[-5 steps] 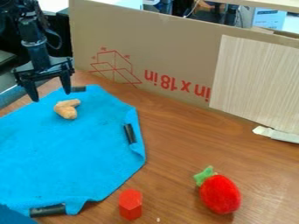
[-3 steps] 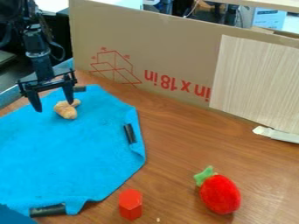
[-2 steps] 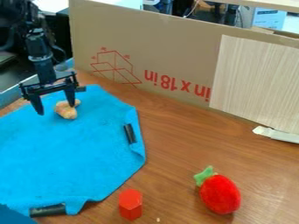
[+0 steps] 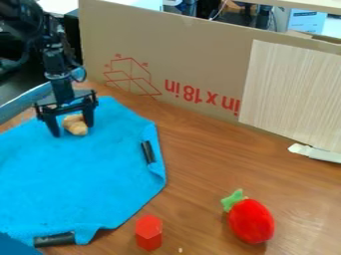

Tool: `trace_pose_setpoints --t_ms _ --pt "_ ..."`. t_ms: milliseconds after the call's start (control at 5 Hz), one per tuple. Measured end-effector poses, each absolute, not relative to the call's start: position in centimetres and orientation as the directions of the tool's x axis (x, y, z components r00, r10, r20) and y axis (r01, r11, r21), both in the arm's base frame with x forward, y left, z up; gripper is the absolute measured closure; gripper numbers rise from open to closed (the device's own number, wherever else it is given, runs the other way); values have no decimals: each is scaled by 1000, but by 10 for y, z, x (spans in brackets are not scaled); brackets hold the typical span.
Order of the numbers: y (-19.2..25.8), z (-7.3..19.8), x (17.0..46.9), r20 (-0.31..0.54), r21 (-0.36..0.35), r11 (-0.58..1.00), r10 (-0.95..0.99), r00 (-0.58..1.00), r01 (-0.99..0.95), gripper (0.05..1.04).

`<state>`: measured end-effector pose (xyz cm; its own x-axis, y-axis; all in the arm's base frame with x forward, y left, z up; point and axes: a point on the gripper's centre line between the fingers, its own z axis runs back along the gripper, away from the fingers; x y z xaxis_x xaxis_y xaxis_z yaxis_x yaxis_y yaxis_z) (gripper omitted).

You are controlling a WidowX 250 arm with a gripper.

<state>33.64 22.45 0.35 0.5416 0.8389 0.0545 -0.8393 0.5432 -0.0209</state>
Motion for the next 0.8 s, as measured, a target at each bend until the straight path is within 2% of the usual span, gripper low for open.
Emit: trace_pose_setpoints --t_ms 200,400,800 --pt "225 0 340 43 -10 531 847 530 -847 194" --pt "224 2 342 33 -19 533 846 532 -846 460" --pt "215 3 333 18 -32 540 842 540 -841 503"
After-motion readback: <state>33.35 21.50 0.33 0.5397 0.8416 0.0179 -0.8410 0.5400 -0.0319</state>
